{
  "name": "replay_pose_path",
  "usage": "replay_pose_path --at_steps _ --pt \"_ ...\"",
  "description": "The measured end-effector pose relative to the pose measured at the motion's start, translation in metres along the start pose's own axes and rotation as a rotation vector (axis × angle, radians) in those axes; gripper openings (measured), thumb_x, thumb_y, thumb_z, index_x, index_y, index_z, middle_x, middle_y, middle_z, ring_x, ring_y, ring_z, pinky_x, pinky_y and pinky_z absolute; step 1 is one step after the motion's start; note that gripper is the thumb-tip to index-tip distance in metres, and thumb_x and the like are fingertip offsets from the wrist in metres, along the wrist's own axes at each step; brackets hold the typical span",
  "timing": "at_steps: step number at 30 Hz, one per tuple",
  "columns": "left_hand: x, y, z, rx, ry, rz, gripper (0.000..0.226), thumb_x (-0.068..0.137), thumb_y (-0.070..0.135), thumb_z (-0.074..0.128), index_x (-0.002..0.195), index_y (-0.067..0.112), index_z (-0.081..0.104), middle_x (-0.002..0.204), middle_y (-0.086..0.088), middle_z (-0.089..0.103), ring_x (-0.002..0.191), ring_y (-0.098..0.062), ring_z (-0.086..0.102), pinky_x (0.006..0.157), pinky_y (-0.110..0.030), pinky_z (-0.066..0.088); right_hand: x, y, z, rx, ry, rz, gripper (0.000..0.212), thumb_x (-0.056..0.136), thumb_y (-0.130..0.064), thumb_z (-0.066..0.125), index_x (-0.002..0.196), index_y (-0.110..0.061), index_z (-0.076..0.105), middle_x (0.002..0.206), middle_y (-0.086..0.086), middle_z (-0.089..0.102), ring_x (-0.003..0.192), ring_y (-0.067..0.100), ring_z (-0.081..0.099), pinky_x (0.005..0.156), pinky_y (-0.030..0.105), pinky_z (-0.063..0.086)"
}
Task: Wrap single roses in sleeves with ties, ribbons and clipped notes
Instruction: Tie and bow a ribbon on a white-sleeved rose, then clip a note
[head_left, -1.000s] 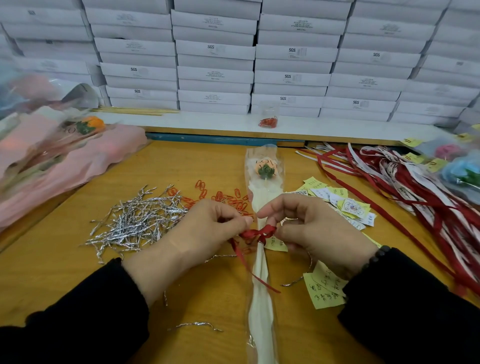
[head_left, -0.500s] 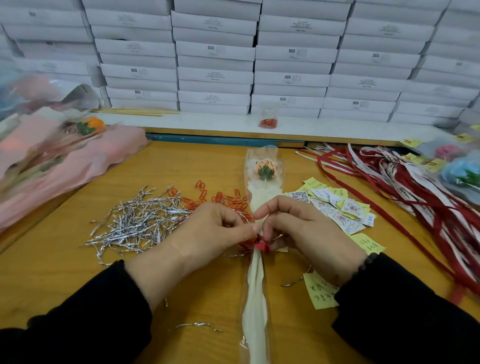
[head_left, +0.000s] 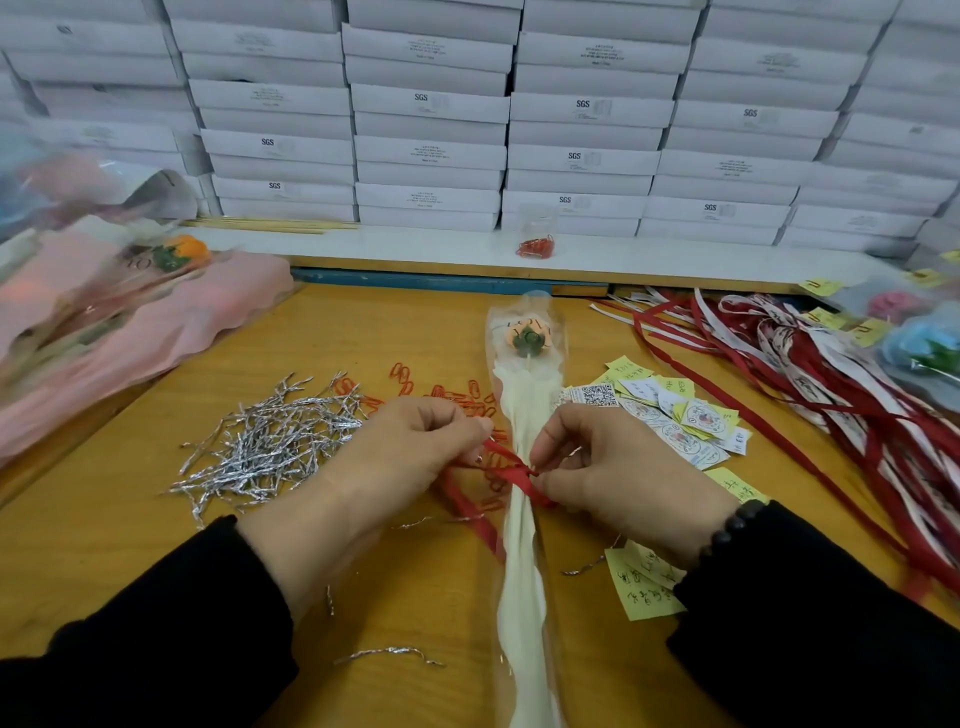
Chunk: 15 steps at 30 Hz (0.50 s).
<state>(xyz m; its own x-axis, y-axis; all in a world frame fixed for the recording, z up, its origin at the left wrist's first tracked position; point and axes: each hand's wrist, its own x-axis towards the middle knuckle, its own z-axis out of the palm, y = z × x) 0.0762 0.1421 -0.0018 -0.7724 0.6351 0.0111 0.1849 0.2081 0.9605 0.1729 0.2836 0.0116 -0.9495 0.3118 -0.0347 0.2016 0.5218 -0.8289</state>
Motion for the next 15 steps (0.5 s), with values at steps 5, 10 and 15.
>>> replay_pose_path --at_steps 5,10,15 --pt "0.0018 -0.0002 -0.0003 -0.211 0.028 -0.006 0.046 0.089 0.024 0.056 0.043 0.021 0.056 0.053 0.0 0.055 0.056 -0.013 0.046 0.067 -0.028 0.037 -0.0006 -0.001 -0.0029 0.141 -0.034 0.021 0.013 0.081 0.004 0.063 0.079 -0.008 0.064 0.066 0.005 0.064 0.054 0.007 0.057 0.054 0.015 0.049" --pt "0.003 0.0006 -0.001 -0.428 0.046 -0.025 0.034 0.088 0.017 0.053 0.055 0.012 0.048 0.04 0.004 0.034 0.039 -0.012 0.035 0.049 -0.021 0.034 0.0006 -0.0009 -0.0052 0.263 0.012 0.077 0.015 0.085 0.002 0.059 0.076 -0.008 0.065 0.071 0.011 0.068 0.063 0.013 0.061 0.071 0.027 0.053" --pt "-0.0007 0.0068 -0.0081 -0.427 -0.066 -0.083 0.025 0.077 0.027 0.058 0.062 0.008 0.052 0.04 0.007 0.029 0.033 -0.005 0.021 0.036 -0.016 0.015 0.0014 -0.0039 0.0017 0.941 -0.055 0.191 0.022 0.09 0.01 0.043 0.073 0.0 0.052 0.059 0.013 0.063 0.049 0.016 0.061 0.055 0.03 0.058"
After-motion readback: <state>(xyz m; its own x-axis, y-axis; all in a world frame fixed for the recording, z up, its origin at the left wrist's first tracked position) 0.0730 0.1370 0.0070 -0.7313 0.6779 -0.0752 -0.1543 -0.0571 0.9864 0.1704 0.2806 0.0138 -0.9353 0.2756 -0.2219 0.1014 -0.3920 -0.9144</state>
